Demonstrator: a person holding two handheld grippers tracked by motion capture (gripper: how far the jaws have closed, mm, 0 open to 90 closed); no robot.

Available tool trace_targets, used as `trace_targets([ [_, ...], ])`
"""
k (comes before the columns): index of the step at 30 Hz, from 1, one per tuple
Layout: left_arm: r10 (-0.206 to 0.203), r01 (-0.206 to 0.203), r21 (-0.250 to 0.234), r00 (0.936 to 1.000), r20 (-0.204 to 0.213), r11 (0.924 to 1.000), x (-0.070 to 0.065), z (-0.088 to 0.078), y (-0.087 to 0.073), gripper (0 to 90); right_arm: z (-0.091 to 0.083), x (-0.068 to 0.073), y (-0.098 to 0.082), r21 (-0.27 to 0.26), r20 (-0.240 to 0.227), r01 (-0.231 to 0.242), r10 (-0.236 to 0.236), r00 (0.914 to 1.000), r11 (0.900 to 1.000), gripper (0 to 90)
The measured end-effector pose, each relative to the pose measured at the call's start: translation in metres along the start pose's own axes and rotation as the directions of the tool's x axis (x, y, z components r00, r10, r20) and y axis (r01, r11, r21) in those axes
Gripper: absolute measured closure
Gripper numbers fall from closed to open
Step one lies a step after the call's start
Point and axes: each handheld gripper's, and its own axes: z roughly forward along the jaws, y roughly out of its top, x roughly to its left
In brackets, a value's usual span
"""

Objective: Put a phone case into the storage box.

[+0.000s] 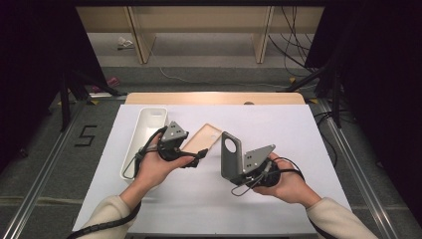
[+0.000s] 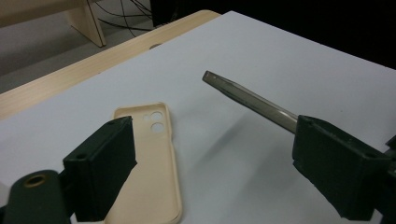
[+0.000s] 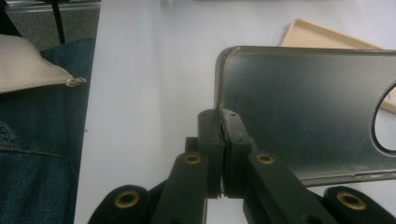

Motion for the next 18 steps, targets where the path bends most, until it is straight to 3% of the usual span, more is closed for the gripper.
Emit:
trace_targets([
  [7,0.018,-0.018,0.031,0.9998,-0.003,0.9994,-0.003,0.018,0.018,13.7,0.0,0.001,0.001,-0.005,0.0,0.005,-0.005,1.0,1.0,89.0],
  [18,-0.034,0.032,0.093,0.9993,0.014,0.9951,-0.001,0.053,0.04,15.4,0.002,0.002,0.004,-0.007,0.003,0.013,-0.013,0.9999,1.0,89.0],
])
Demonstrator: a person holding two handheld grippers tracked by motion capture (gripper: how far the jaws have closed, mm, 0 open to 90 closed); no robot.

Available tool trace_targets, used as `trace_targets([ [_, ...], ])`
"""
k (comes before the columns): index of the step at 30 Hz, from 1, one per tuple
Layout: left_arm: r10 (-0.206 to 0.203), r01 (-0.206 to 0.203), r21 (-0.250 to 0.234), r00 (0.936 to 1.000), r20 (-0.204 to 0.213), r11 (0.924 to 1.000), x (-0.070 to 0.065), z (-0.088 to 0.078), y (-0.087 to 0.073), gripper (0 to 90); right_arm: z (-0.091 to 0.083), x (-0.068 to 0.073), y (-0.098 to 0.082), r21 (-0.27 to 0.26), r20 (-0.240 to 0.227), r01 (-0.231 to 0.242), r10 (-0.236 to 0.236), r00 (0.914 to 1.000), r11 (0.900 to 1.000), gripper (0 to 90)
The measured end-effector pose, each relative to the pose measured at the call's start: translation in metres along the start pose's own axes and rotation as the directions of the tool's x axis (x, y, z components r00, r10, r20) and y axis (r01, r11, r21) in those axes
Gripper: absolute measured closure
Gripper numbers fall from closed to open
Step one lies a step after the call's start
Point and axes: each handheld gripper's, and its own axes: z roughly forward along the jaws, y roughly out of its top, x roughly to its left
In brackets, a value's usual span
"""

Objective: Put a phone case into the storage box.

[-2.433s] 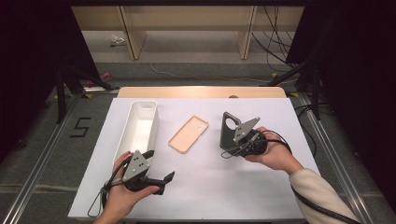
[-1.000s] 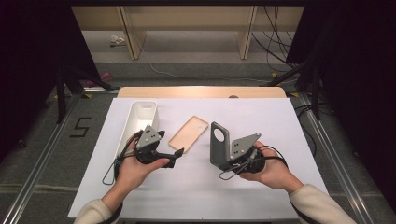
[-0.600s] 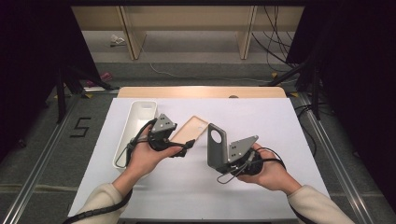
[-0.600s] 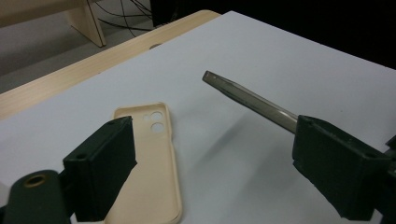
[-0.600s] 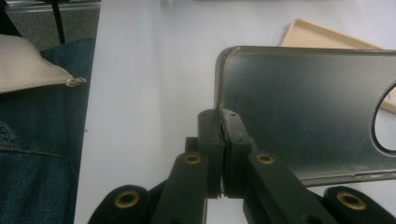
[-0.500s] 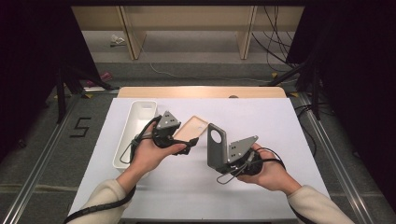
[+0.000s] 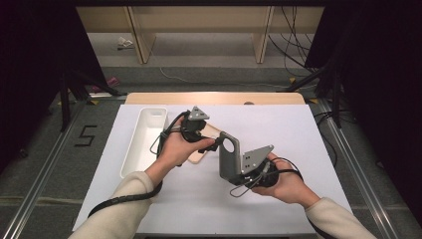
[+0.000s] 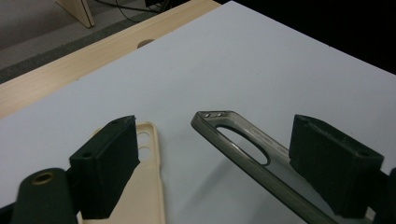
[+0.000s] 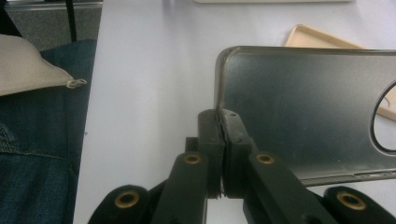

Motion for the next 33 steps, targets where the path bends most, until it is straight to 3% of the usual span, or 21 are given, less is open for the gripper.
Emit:
trace_targets([
  [3,-0.015,0.015,0.039,0.9999,-0.001,0.9991,-0.002,0.008,0.003,15.8,0.0,0.0,0.001,0.0,0.004,0.008,-0.008,1.0,1.0,89.0],
  [9,-0.062,0.062,0.066,0.9981,-0.004,0.9959,-0.001,0.018,0.005,20.7,0.0,0.0,0.002,0.004,0.008,0.014,-0.014,0.9999,1.0,89.0],
  [11,-0.088,0.089,0.092,0.9959,-0.02,0.9917,-0.001,0.022,0.004,23.6,0.001,0.001,0.002,0.009,0.011,0.019,-0.019,0.9998,1.0,89.0],
  [15,-0.104,0.106,0.114,0.9942,-0.028,0.9878,-0.001,0.025,0.004,29.5,0.001,0.001,0.003,0.01,0.014,0.022,-0.023,0.9997,1.0,89.0],
  [23,-0.165,0.168,0.158,0.9858,-0.033,0.973,0.001,0.029,0.005,42.2,0.002,0.001,0.003,0.018,0.018,0.028,-0.028,0.9994,0.999,89.0],
  [25,-0.189,0.191,0.175,0.9815,-0.029,0.9658,0.0,0.031,0.005,45.0,0.002,0.001,0.004,0.02,0.02,0.033,-0.033,0.9992,0.999,88.9],
  [33,-0.217,0.216,0.21,0.976,-0.015,0.9537,-0.001,0.035,0.005,54.8,0.003,0.003,0.006,0.024,0.018,0.042,-0.042,0.9989,0.999,89.0],
])
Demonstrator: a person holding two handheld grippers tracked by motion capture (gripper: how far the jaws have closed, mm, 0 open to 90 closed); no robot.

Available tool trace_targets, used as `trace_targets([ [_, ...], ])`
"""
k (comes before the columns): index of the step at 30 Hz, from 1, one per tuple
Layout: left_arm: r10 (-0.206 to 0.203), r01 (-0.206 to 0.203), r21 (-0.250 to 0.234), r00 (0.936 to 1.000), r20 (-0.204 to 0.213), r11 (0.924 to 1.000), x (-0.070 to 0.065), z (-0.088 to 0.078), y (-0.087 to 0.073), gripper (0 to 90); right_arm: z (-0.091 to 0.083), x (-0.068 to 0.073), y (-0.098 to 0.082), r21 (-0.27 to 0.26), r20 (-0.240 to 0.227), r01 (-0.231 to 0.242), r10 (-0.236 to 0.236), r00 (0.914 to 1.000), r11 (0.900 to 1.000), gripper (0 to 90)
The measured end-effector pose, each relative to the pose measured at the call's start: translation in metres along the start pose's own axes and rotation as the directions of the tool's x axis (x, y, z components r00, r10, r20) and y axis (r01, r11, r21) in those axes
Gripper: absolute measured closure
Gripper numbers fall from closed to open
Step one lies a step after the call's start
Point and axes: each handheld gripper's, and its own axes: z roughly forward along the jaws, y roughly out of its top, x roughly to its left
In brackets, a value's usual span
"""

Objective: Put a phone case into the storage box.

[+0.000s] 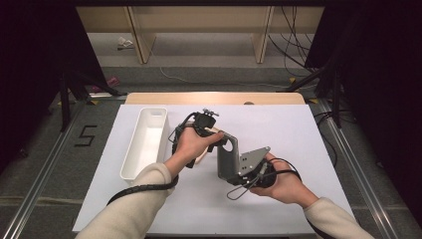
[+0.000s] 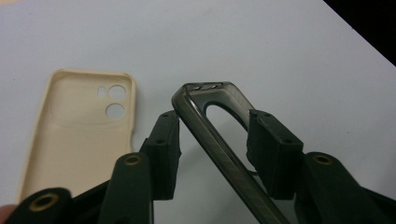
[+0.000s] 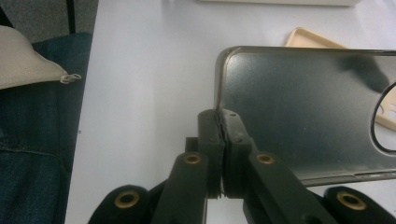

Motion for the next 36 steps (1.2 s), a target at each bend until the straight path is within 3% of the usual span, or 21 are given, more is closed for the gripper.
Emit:
trace_targets([
  [4,-0.022,0.023,-0.011,0.9997,0.006,0.9997,0.001,0.0,0.0,61.0,0.001,0.0,0.001,0.002,-0.001,0.007,-0.007,1.0,1.0,89.0],
  [9,-0.09,0.093,-0.051,0.9949,0.046,0.9944,-0.001,-0.003,0.001,68.5,0.006,0.001,0.0,0.027,-0.008,0.015,-0.015,0.9999,1.0,89.1],
  [16,-0.075,0.082,-0.106,0.9945,0.073,0.991,-0.014,-0.01,0.005,78.8,0.014,0.0,-0.001,0.063,-0.006,0.025,-0.024,0.9997,0.998,89.0],
  [17,-0.073,0.084,-0.117,0.9931,0.091,0.9895,-0.018,-0.011,0.006,79.5,0.015,0.0,-0.001,0.063,-0.006,0.025,-0.024,0.9997,0.998,89.0],
  [24,-0.034,0.053,-0.17,0.9928,0.115,0.9841,-0.031,-0.016,0.01,81.7,0.017,-0.003,-0.004,0.09,0.026,0.02,-0.023,0.9994,0.996,88.0],
  [26,0.03,-0.016,-0.197,0.997,0.071,0.9802,-0.034,-0.019,0.01,81.8,0.017,-0.004,-0.005,0.093,0.04,0.009,-0.013,0.9991,0.996,84.9],
  [28,0.034,-0.018,-0.21,0.9969,0.072,0.9775,-0.034,-0.019,0.01,81.8,0.016,-0.005,-0.006,0.091,0.05,0.005,-0.009,0.9987,0.996,81.4],
  [29,0.034,-0.017,-0.229,0.9969,0.07,0.9732,-0.032,-0.021,0.01,81.8,0.015,-0.006,-0.008,0.071,0.083,-0.011,0.005,0.9965,0.997,69.7],
  [30,0.034,-0.017,-0.229,0.9969,0.07,0.9732,-0.032,-0.021,0.01,81.8,0.015,-0.006,-0.008,0.071,0.083,-0.011,0.005,0.9965,0.997,69.7],
  [31,0.063,-0.048,-0.258,0.9969,0.048,0.9649,-0.03,-0.023,0.009,81.7,0.014,-0.008,-0.009,0.048,0.11,-0.036,0.031,0.9934,0.998,61.2],
  [34,0.087,-0.078,-0.295,0.996,0.017,0.9524,-0.026,-0.027,0.007,81.7,0.012,-0.011,-0.011,0.02,0.147,-0.071,0.067,0.9868,0.997,49.4],
  [35,0.087,-0.078,-0.295,0.996,0.017,0.9524,-0.026,-0.027,0.007,81.7,0.011,-0.013,-0.012,0.005,0.159,-0.085,0.084,0.9838,0.996,45.2],
  [36,0.102,-0.095,-0.312,0.9947,0.007,0.9454,-0.023,-0.029,0.006,81.7,0.01,-0.013,-0.013,-0.009,0.17,-0.107,0.107,0.9796,0.994,41.3],
])
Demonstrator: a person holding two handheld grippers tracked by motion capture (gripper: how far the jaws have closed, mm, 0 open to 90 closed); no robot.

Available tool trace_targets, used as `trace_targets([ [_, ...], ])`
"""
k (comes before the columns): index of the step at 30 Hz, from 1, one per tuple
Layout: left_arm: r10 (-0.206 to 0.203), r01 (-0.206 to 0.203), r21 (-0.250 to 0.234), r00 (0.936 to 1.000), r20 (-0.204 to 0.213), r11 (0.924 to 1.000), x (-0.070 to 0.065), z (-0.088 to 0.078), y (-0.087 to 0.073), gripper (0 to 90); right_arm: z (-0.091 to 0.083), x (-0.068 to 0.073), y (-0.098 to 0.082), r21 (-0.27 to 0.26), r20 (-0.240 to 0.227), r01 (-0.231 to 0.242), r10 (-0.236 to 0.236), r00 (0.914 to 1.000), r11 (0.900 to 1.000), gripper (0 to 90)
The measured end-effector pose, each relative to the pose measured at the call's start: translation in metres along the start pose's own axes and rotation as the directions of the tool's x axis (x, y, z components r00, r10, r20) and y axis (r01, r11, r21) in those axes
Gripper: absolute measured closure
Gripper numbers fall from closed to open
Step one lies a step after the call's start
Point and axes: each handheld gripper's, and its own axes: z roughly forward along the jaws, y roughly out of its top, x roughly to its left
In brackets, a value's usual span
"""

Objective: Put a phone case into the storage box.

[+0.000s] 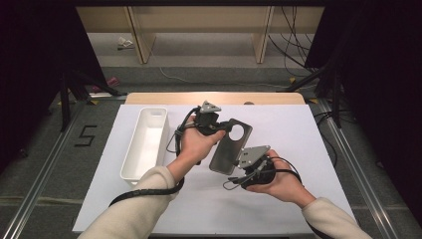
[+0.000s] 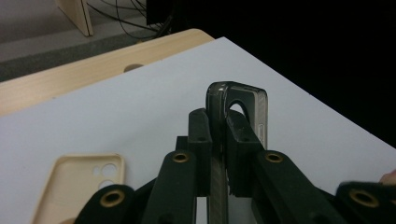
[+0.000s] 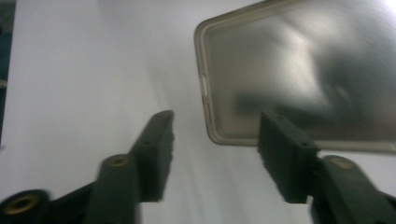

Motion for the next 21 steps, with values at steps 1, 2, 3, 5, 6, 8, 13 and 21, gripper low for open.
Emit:
trace_targets([
  [1,0.008,-0.008,-0.012,0.9999,-0.009,0.9999,0.002,-0.002,0.0,81.7,0.0,-0.001,0.0,-0.008,0.003,-0.011,0.011,0.9999,1.0,39.5],
  [2,0.008,-0.008,-0.012,0.9999,-0.009,0.9999,0.002,-0.002,0.0,81.7,0.0,-0.001,0.0,-0.008,0.003,-0.011,0.011,0.9999,1.0,39.5],
  [3,0.024,-0.025,-0.036,0.9994,-0.024,0.9991,0.004,-0.006,-0.001,81.6,-0.002,-0.004,-0.002,-0.036,0.015,-0.037,0.037,0.9992,0.999,34.0],
  [5,0.035,-0.037,-0.049,0.9988,-0.035,0.9981,0.007,-0.009,-0.002,81.6,-0.004,-0.006,-0.004,-0.057,0.025,-0.067,0.068,0.9973,0.996,31.9],
  [6,0.039,-0.041,-0.056,0.9986,-0.037,0.9976,0.008,-0.011,-0.003,81.6,-0.005,-0.007,-0.004,-0.069,0.029,-0.076,0.078,0.9965,0.995,30.0],
  [8,0.042,-0.045,-0.067,0.9984,-0.038,0.9968,0.01,-0.013,-0.003,81.7,-0.005,-0.008,-0.005,-0.077,0.033,-0.087,0.089,0.9955,0.993,27.6],
  [13,0.051,-0.055,-0.125,0.998,-0.038,0.9907,0.02,-0.026,-0.006,81.6,-0.015,-0.014,-0.009,-0.136,0.064,-0.146,0.155,0.9857,0.98,22.0],
  [21,0.038,-0.046,-0.16,0.9981,-0.048,0.986,0.033,-0.042,-0.011,81.6,-0.022,-0.019,-0.019,-0.198,0.089,-0.21,0.232,0.9687,0.957,16.7],
])
